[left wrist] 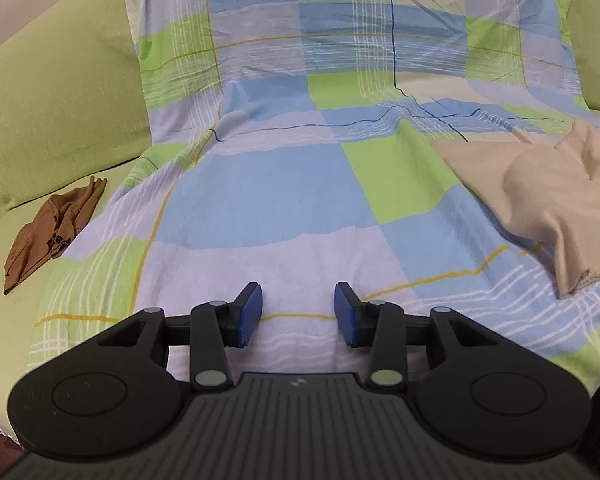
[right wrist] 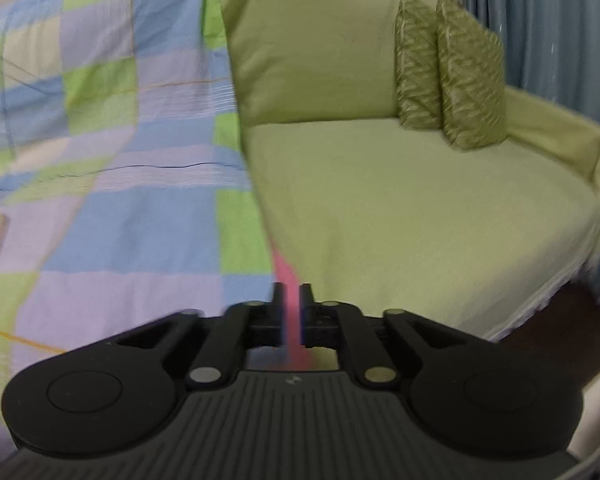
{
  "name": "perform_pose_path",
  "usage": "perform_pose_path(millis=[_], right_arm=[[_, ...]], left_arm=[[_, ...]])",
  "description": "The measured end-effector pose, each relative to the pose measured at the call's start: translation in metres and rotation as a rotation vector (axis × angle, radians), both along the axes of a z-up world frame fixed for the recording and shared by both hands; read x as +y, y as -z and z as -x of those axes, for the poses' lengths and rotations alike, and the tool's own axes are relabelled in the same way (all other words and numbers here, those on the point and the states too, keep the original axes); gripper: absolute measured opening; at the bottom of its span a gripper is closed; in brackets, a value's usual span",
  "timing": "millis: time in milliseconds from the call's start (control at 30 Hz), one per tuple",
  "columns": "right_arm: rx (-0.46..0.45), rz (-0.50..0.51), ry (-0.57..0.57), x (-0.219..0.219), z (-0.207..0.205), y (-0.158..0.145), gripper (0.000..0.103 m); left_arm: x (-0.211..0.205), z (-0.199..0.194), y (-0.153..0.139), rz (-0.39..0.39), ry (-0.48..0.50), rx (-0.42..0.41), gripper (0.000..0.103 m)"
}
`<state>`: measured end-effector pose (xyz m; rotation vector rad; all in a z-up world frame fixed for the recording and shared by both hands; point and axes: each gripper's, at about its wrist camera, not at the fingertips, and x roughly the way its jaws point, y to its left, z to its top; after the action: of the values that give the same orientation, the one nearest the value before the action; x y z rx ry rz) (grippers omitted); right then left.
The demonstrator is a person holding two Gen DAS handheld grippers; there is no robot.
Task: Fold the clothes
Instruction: 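Open both grippers to release the beige garment onto the checked sheet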
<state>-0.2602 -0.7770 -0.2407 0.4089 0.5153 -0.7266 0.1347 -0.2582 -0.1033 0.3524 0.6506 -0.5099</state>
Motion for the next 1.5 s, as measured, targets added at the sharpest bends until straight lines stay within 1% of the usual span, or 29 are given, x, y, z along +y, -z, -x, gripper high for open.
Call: perform_pose_path(millis=[33, 67, 100, 133, 233, 267, 300, 333, 367, 400, 467, 567, 600, 633, 733, 767, 800, 967, 1033, 1100, 1133, 1200, 1233, 1267, 1300, 1333, 1400, 1433, 1500], right_arm=[[-0.003, -0.004, -0.006, -0.001, 0.0, 0.001, 0.023], [-0.004, -0.012, -0.016, -0.003, -0.001, 0.006, 0.029], [-0.005, -0.02, -0.026, -0.005, -0.001, 0.011, 0.032], [-0.007, -0.027, -0.036, -0.007, -0.001, 0.016, 0.032], [-0.065, -0.082, -0.1, -0.012, 0.0, 0.022, 0.034], [-0.076, -0.096, -0.127, -0.01, -0.001, 0.022, 0.03], [-0.051, -0.079, -0.131, -0.007, -0.002, 0.022, 0.008], [-0.026, -0.061, -0.134, -0.004, -0.004, 0.021, 0.002], [0.053, 0.027, -0.129, 0.006, -0.009, 0.018, 0.002], [0.076, 0.054, -0.128, 0.01, -0.01, 0.016, 0.0], [0.199, 0.24, -0.131, 0.025, -0.018, 0.01, 0.0], [0.261, 0.338, -0.129, 0.015, -0.023, 0.009, 0.0], [0.285, 0.368, -0.12, 0.009, -0.025, 0.009, 0.0], [0.294, 0.371, -0.115, 0.004, -0.027, 0.009, 0.0], [0.322, 0.302, -0.081, -0.022, -0.031, 0.013, 0.0], [0.312, 0.252, -0.065, -0.028, -0.03, 0.015, 0.0], [0.303, 0.226, -0.054, -0.028, -0.029, 0.017, 0.0], [0.307, 0.181, -0.016, -0.023, -0.02, 0.032, 0.0], [0.308, 0.153, 0.021, -0.024, -0.02, 0.033, 0.0], [0.282, 0.144, 0.067, -0.021, -0.013, 0.026, 0.001], [0.278, 0.153, 0.077, -0.019, -0.011, 0.022, 0.004], [0.228, 0.178, 0.101, -0.006, -0.002, -0.001, 0.006], [0.219, 0.183, 0.099, -0.002, 0.0, -0.006, 0.007], [0.196, 0.202, 0.088, 0.011, 0.002, -0.018, 0.008], [0.177, 0.203, 0.072, 0.02, 0.001, -0.025, 0.011], [0.158, 0.204, 0.057, 0.029, 0.0, -0.032, 0.015], [0.088, 0.201, 0.0, 0.06, -0.01, -0.047, 0.038], [0.065, 0.194, -0.039, 0.075, -0.019, -0.053, 0.04], [0.02, 0.177, -0.117, 0.103, -0.038, -0.064, 0.04]], left_arm=[[-0.003, 0.0, 0.0, -0.007, 0.002, -0.003, 0.046], [-0.006, 0.001, -0.001, -0.015, 0.005, -0.005, 0.046], [-0.008, 0.001, -0.001, -0.022, 0.007, -0.008, 0.046], [-0.01, 0.001, -0.001, -0.03, 0.006, -0.01, 0.046], [-0.015, 0.004, -0.001, -0.048, -0.004, -0.016, 0.046], [-0.017, 0.005, -0.001, -0.052, -0.011, -0.018, 0.046], [-0.018, 0.006, 0.0, -0.055, -0.017, -0.02, 0.046], [-0.02, 0.007, 0.0, -0.062, -0.019, -0.024, 0.046], [-0.021, 0.008, 0.0, -0.068, -0.021, -0.028, 0.046], [-0.023, 0.009, 0.0, -0.074, -0.021, -0.031, 0.046], [-0.023, 0.01, -0.001, -0.083, -0.017, -0.035, 0.046], [-0.021, 0.011, -0.003, -0.088, -0.005, -0.037, 0.046], [-0.021, 0.012, -0.003, -0.088, -0.001, -0.038, 0.046], [-0.02, 0.012, -0.003, -0.089, 0.003, -0.038, 0.046], [-0.017, 0.012, -0.002, -0.083, 0.005, -0.032, 0.046], [-0.016, 0.011, -0.002, -0.083, 0.004, -0.028, 0.046], [-0.015, 0.011, -0.002, -0.08, 0.005, -0.028, 0.047], [-0.011, 0.009, -0.002, -0.064, 0.022, -0.028, 0.047], [-0.009, 0.007, -0.002, -0.062, 0.033, -0.035, 0.048], [-0.006, 0.006, -0.003, -0.061, 0.045, -0.045, 0.055], [-0.003, 0.004, -0.002, -0.061, 0.047, -0.045, 0.057], [0.003, -0.002, 0.0, -0.05, 0.039, -0.014, 0.057], [0.01, -0.006, 0.001, -0.031, 0.031, 0.009, 0.057], [0.017, -0.01, 0.002, -0.011, 0.022, 0.031, 0.058], [0.023, -0.014, 0.003, 0.009, 0.014, 0.054, 0.058], [0.028, -0.013, 0.003, 0.012, 0.014, 0.056, 0.058], [0.039, -0.01, 0.006, 0.013, 0.02, 0.051, 0.059], [0.046, -0.008, 0.007, 0.013, 0.025, 0.047, 0.059], [0.06, -0.008, 0.009, 0.053, 0.034, 0.056, 0.059]])
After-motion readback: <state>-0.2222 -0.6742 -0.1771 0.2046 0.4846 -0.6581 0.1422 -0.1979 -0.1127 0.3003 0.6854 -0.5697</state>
